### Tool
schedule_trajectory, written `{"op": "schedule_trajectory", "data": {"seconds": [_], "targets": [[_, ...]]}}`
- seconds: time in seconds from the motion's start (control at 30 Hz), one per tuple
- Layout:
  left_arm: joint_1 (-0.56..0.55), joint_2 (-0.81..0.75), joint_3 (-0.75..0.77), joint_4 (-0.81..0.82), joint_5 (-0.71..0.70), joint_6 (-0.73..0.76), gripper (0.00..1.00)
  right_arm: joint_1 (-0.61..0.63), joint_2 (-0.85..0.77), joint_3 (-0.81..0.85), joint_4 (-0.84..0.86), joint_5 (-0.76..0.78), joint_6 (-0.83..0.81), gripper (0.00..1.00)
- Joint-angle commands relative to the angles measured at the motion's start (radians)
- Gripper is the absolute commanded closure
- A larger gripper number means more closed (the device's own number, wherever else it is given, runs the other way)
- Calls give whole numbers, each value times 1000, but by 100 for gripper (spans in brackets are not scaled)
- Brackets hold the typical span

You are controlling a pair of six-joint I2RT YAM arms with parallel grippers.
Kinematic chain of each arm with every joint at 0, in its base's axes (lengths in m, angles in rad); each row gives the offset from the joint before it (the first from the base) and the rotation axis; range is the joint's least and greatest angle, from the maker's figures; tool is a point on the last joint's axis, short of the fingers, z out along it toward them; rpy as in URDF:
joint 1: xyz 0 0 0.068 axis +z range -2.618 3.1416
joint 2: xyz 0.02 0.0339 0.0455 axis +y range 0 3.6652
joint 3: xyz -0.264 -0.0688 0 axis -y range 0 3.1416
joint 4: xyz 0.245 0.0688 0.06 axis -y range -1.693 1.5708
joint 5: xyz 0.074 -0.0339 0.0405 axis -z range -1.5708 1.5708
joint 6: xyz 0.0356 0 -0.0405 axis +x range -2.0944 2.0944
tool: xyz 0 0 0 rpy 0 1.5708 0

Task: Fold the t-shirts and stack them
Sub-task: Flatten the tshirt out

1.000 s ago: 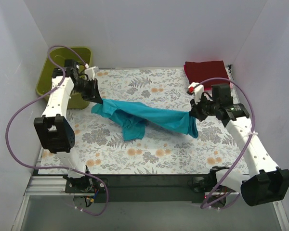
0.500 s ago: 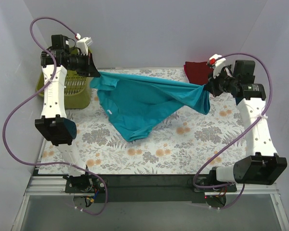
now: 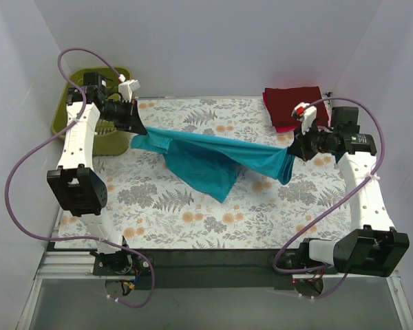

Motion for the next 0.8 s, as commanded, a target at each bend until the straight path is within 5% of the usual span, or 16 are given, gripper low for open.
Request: {"op": "schedule_trajectory", "data": {"seconds": [0.0,0.13,0.37,0.6,0.77], "targets": [[13,-117,-80,-60,7,64,100,-12,-48,-127,-126,-25,-96,99],[10,-43,-184,-57,-62,39,100,-19,87,-195,-123,61,-215,97],[-11,211,-180,32,-85,-117,100,-19,406,-27,-86,174,-251,36],[-14,322,-96,124,-151,-252,67,51,279,-20,-94,170,-205,33],[-14,307,-89,106,-189,-231,56,302,106,-231,-57,231,-167,37]]}}
